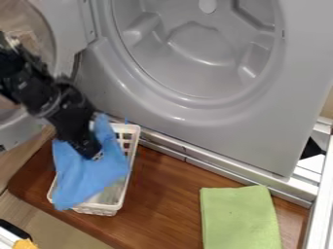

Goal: Put the blue towel into the basket

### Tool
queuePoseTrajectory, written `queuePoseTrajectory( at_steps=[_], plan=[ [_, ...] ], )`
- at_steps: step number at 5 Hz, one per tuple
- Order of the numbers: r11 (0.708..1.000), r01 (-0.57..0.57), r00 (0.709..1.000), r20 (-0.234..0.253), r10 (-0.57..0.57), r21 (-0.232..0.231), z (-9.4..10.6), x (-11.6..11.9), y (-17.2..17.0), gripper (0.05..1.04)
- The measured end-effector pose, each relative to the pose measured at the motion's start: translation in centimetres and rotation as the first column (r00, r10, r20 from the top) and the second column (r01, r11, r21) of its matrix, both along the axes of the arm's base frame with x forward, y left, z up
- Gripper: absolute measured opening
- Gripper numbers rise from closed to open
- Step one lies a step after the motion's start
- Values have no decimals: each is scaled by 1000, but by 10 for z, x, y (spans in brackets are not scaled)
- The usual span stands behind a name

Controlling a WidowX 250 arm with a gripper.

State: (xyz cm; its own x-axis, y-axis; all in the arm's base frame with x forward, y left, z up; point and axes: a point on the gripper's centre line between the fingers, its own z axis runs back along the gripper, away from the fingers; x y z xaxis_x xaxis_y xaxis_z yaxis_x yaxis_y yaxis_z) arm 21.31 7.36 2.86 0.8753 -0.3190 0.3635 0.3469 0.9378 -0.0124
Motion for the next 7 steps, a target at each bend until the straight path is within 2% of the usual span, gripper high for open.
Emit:
queuePoseTrajectory(
  at_steps=[2, 3, 4, 5, 6, 7],
  plan=[
    [1000, 23, 996, -89, -23, 4, -47, 7, -4, 54],
    [999, 31, 995, -92, -30, 17, -63, 11, -9, 76],
    [999, 46, 990, -131, -44, 12, -72, 9, -13, 228],
    [999, 40, 992, -120, -36, 34, -56, 10, -17, 489],
    [994, 76, 993, -98, -69, 73, -31, 13, -22, 799],
    [991, 88, 994, -77, -80, 99, -8, 12, -23, 1001]
  ],
)
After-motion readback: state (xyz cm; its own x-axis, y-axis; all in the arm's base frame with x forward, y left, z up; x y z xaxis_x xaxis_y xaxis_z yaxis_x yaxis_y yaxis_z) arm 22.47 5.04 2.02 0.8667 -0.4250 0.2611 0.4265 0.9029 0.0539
